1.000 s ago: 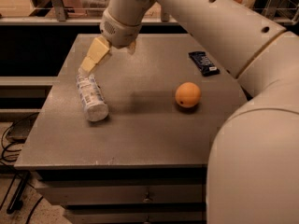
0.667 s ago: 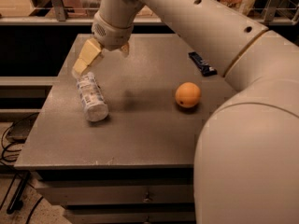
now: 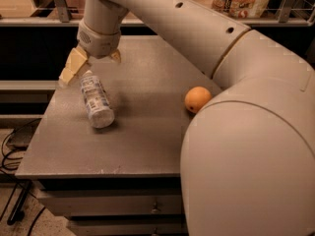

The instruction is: Place blue plastic bottle upright

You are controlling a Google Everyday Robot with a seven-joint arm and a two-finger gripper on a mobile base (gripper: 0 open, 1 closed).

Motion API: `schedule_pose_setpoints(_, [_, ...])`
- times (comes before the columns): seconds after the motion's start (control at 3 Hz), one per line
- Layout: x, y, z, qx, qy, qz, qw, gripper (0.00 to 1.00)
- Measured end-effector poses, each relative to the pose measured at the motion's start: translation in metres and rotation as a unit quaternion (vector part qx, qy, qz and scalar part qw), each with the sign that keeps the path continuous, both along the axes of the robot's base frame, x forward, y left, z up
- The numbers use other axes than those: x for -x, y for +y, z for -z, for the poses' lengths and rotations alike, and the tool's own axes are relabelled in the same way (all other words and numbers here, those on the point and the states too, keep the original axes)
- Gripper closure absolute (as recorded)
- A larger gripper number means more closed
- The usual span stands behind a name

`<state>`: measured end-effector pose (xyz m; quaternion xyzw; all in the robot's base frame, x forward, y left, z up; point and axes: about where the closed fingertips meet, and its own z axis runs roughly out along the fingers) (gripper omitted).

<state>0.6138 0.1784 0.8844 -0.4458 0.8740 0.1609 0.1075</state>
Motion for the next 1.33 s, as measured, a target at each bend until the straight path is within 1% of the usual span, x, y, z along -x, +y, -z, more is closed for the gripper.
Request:
schedule_pose_setpoints(0.33, [-0.001, 0.006, 0.020, 0.044, 0.005, 0.009, 0.9990, 0.00])
schedule_pose_setpoints(0.67, [-0.001, 0.004, 0.034, 0.075, 0.011, 0.019, 0.9969, 0.17])
schedule_pose_setpoints(1.0, [-0.002, 0.001, 0.042, 0.099, 0.012, 0.026, 0.9946, 0.40])
schedule_pose_setpoints(1.33, [-0.003, -0.001, 0.041, 0.108, 0.008, 0.030, 0.9936, 0.64])
